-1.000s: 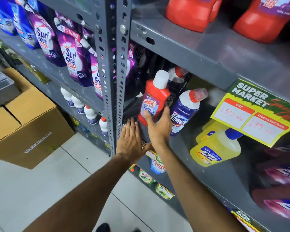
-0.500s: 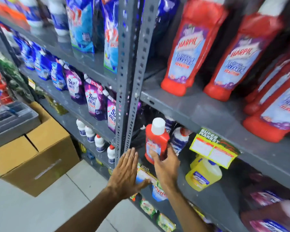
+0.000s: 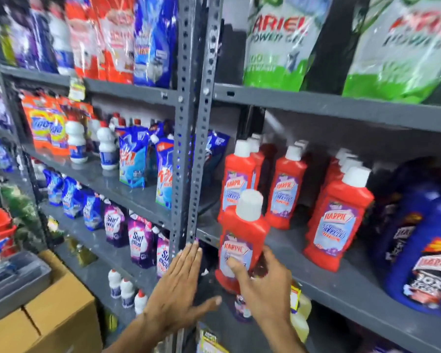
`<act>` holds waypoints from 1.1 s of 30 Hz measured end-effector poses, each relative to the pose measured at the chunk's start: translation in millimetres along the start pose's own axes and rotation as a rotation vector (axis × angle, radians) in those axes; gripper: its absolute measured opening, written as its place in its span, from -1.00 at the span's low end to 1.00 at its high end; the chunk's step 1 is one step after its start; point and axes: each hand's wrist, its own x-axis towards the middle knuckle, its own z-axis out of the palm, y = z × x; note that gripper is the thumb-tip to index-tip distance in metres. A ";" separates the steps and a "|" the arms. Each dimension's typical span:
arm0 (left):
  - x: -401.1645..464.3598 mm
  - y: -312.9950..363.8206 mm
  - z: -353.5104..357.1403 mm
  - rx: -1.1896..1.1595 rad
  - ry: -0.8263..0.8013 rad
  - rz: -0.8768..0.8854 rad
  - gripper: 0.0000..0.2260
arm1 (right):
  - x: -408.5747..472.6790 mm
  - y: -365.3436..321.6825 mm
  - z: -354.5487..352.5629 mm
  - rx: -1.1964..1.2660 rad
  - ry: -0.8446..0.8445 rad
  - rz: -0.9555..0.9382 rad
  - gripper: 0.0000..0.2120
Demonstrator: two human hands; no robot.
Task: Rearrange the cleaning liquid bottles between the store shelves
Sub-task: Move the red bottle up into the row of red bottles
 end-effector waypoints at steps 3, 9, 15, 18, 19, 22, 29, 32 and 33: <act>32.7 7.7 -20.9 0.038 0.056 0.008 0.05 | 30.6 -20.0 -17.2 -0.028 0.061 -0.041 -0.59; 78.6 26.5 -34.4 0.061 0.027 -0.002 0.03 | 78.1 -25.3 -36.4 -0.105 0.139 -0.054 -0.46; 93.0 35.8 -19.2 0.060 -0.169 -0.148 0.05 | 102.7 -16.0 -40.8 -0.221 0.106 0.022 -0.41; 97.5 33.4 -10.0 0.087 -0.201 -0.177 0.06 | 111.0 -8.3 -37.6 -0.246 0.079 0.052 -0.41; 98.4 32.0 -7.5 0.095 -0.196 -0.180 0.06 | 113.2 -5.1 -36.0 -0.244 0.073 0.063 -0.40; 98.8 28.0 -1.4 0.125 -0.158 -0.174 0.12 | 118.4 4.5 -33.3 -0.199 0.083 0.075 -0.41; 98.0 27.7 7.4 0.163 -0.104 -0.182 0.09 | 128.1 26.7 -32.3 -0.043 0.091 0.103 -0.41; 96.6 27.9 8.3 0.160 -0.093 -0.180 0.07 | 124.7 36.2 -30.7 -0.013 0.069 0.090 -0.39; 96.4 28.0 8.5 0.161 -0.089 -0.180 0.08 | 122.3 39.2 -30.5 -0.015 0.048 0.089 -0.38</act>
